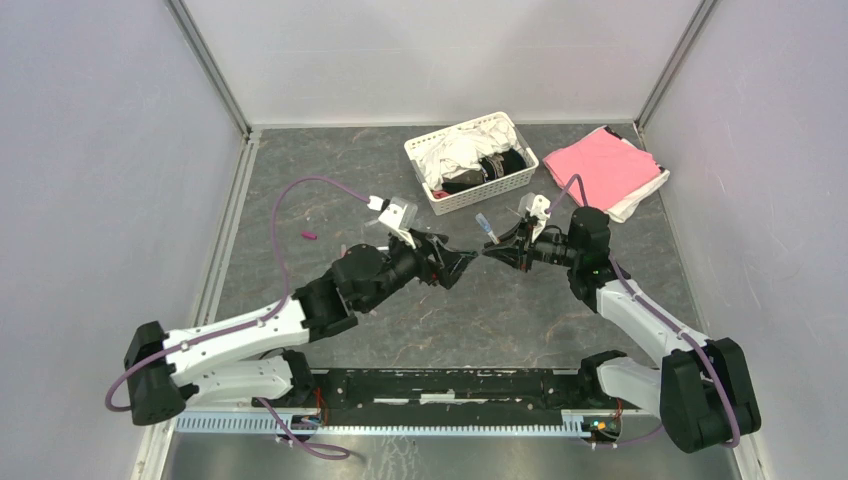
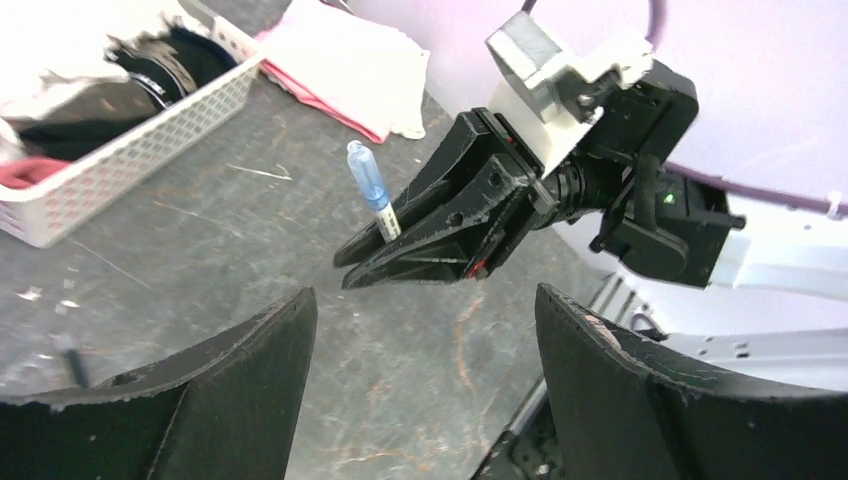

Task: Insert the pens into the pen caps
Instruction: Press the pen cap onto the pen, then place the pen at the center of the board.

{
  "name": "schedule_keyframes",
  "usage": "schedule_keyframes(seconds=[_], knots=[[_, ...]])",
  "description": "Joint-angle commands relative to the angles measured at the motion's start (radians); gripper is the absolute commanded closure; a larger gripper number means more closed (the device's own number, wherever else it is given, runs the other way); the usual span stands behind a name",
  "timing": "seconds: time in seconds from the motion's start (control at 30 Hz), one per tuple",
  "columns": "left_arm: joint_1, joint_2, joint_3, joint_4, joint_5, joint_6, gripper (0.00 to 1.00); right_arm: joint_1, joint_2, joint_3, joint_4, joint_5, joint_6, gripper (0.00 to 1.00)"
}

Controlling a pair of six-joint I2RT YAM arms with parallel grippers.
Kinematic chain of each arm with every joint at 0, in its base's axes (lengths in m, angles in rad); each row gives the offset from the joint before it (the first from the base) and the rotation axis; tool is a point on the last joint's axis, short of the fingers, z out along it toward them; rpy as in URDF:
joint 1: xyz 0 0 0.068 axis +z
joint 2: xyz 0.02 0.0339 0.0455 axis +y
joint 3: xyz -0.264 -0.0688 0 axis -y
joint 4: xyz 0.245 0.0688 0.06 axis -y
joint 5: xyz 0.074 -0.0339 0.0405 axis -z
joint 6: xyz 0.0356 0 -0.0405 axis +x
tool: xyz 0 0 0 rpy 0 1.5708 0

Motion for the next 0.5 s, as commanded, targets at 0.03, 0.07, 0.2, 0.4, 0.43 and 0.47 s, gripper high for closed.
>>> schedule_keyframes(seconds=[0.03, 0.07, 0.2, 0.4, 0.43, 0.47], knots=[[-0.001, -0.096, 0.063, -0.224, 0.001, 0.216, 0.14, -0.059, 0.007, 0.065, -0.157, 0.265, -0.203, 1.0], [-0.001, -0.104, 0.059, -0.238, -0.008, 0.225, 0.13, -0.076, 0.022, 0.072, -0.169, 0.369, -0.204, 1.0], [-0.001, -0.128, -0.02, -0.208, -0.034, 0.196, 0.12, -0.143, 0.119, 0.109, -0.208, 0.625, -0.198, 1.0], [-0.001, -0.204, -0.184, -0.086, -0.055, 0.091, 0.12, -0.233, 0.284, 0.178, -0.265, 0.774, -0.208, 0.98], [-0.001, -0.218, -0.201, -0.083, -0.063, 0.081, 0.12, -0.243, 0.32, 0.194, -0.276, 0.782, -0.208, 0.98], [-0.001, -0.23, -0.214, -0.083, -0.068, 0.076, 0.12, -0.255, 0.359, 0.215, -0.294, 0.791, -0.21, 0.98]])
